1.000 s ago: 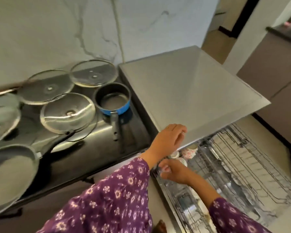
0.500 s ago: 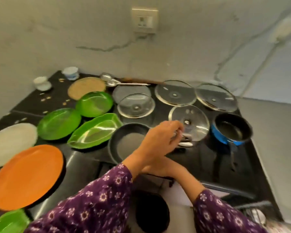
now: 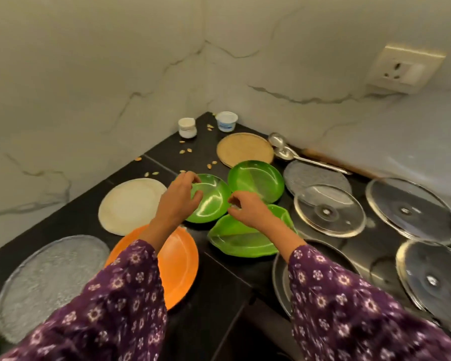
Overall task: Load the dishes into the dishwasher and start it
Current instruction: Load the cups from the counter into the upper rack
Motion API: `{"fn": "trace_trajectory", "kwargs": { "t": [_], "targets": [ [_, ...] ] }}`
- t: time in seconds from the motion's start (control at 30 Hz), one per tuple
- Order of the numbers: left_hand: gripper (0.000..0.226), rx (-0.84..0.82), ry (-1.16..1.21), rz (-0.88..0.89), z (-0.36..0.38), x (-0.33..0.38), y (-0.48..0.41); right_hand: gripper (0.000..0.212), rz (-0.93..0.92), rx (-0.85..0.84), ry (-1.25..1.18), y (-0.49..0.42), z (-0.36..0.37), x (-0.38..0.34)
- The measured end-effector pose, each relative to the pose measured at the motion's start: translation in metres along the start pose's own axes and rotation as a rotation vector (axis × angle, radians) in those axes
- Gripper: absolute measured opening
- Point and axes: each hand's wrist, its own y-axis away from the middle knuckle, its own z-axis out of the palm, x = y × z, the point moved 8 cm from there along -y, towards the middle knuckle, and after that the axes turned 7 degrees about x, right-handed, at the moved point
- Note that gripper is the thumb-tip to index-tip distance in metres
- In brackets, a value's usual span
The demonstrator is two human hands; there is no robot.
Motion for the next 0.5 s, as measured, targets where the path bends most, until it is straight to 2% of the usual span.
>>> {"fn": "trace_trajectory", "kwargs": {
  "t": [0.27, 0.5],
  "targets": [
    [0.027, -0.006, -0.049, -0.129, -0.011, -0.091, -0.076, 0.034, -0.044, -0.074, 0.293, -0.131, 0.043, -0.017],
    [0.034, -0.051, -0.054, -0.167, 0.023, -0.125, -0.146, 0.029, 0.019, -0.138, 0.454, -0.202, 0.054, 0.011]
  ]
}}
